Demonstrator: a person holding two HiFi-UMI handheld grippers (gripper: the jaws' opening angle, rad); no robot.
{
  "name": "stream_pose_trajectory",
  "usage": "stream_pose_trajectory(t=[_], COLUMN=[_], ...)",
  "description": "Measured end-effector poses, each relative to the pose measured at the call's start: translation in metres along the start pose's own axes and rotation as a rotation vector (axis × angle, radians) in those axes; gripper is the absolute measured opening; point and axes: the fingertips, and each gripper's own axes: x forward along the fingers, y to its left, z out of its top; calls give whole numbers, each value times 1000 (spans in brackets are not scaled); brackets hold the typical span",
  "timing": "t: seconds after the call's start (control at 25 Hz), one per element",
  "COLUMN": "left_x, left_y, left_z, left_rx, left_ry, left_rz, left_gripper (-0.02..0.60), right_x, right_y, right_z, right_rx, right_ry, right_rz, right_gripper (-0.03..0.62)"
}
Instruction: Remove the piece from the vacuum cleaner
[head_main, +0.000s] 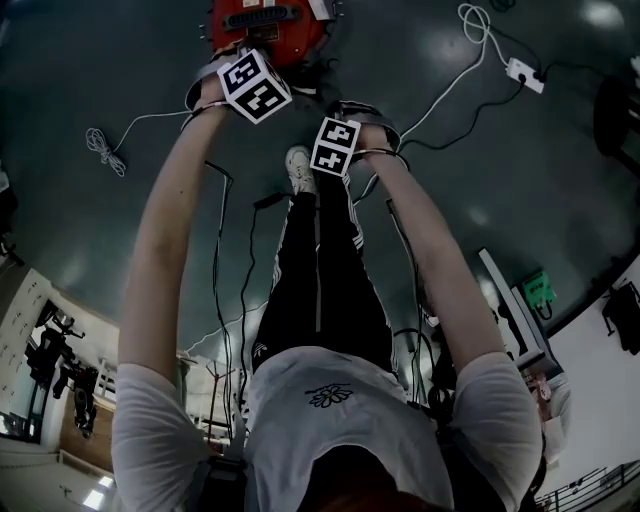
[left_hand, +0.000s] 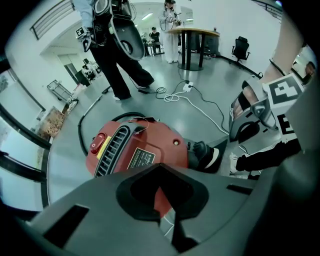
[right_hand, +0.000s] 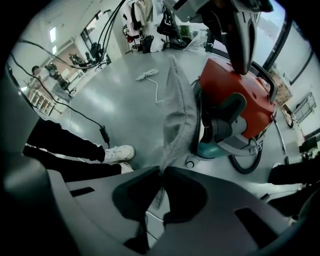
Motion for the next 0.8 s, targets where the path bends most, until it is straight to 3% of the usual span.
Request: stream_pose_trajectory(t=[0.12, 0.24, 0.32, 0.48, 0.8], left_x=[1, 3, 2, 1, 0], left_y=[0, 0, 1, 0, -2], left_z=[-1, 0, 0, -1, 0], left_rx=[-15, -14, -13, -27, -22], left_ry=[0, -3, -11, -19, -14], left_rz=[16, 28, 25, 23, 5], left_gripper=[5, 3, 3, 3, 3], right_x=[0, -7, -12, -11, -16], right_y=[5, 11, 11, 19, 28], right_z=[-3, -4, -3, 3, 4], right_rx=[33, -127, -175, -160, -231], right_ry=[-3, 28, 30, 16, 9], right_rz=[47, 93, 115, 96, 118], right_gripper=[35, 35, 35, 35, 35])
